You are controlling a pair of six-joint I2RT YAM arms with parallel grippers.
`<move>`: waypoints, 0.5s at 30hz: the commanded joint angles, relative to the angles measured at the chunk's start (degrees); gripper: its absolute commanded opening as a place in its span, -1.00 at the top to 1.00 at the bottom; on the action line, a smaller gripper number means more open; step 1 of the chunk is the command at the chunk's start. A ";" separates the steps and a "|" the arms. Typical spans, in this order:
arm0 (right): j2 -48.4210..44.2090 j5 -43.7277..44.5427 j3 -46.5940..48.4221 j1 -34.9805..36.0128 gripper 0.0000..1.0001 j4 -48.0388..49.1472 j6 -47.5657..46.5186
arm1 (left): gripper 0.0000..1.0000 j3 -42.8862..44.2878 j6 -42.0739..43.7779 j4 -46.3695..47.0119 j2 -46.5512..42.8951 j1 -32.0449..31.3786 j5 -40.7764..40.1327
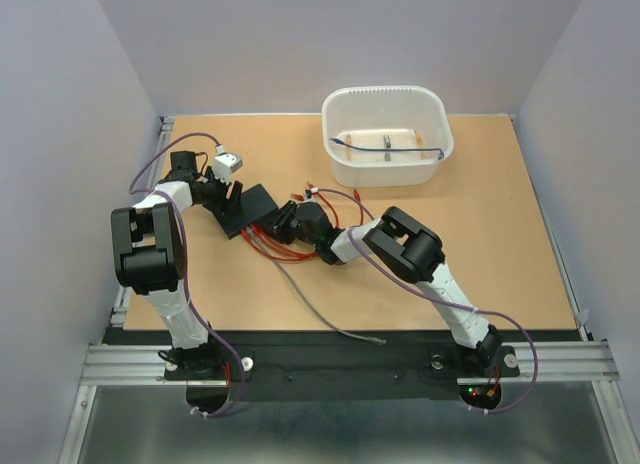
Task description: Pull the plug from the switch port
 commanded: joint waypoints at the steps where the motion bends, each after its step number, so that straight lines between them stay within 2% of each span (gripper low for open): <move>1: 5.65 7.60 -0.28 -0.01 0.42 -4.87 -3.54 | -0.47 -2.64 0.09 -6.46 0.30 -2.00 0.70; 6: 4.95 8.13 -3.01 -0.01 0.42 -4.17 -3.27 | -0.47 -2.46 0.01 -6.55 0.47 -1.91 0.61; 9: 5.47 7.70 -2.75 -0.10 0.50 -3.91 -3.01 | -0.47 -2.55 0.01 -6.46 0.39 -2.00 0.61; 11: 5.82 7.26 -1.70 -0.18 0.60 -3.82 -3.18 | -0.47 -2.72 -0.08 -6.37 0.39 -2.00 0.53; 14: 5.92 7.34 -1.69 -0.27 0.94 -3.82 -3.36 | -0.47 -2.81 0.01 -6.46 0.21 -2.00 0.44; 15: 5.74 7.60 -2.04 -0.18 0.98 -3.82 -3.36 | -0.47 -2.81 0.01 -6.37 0.21 -2.00 0.44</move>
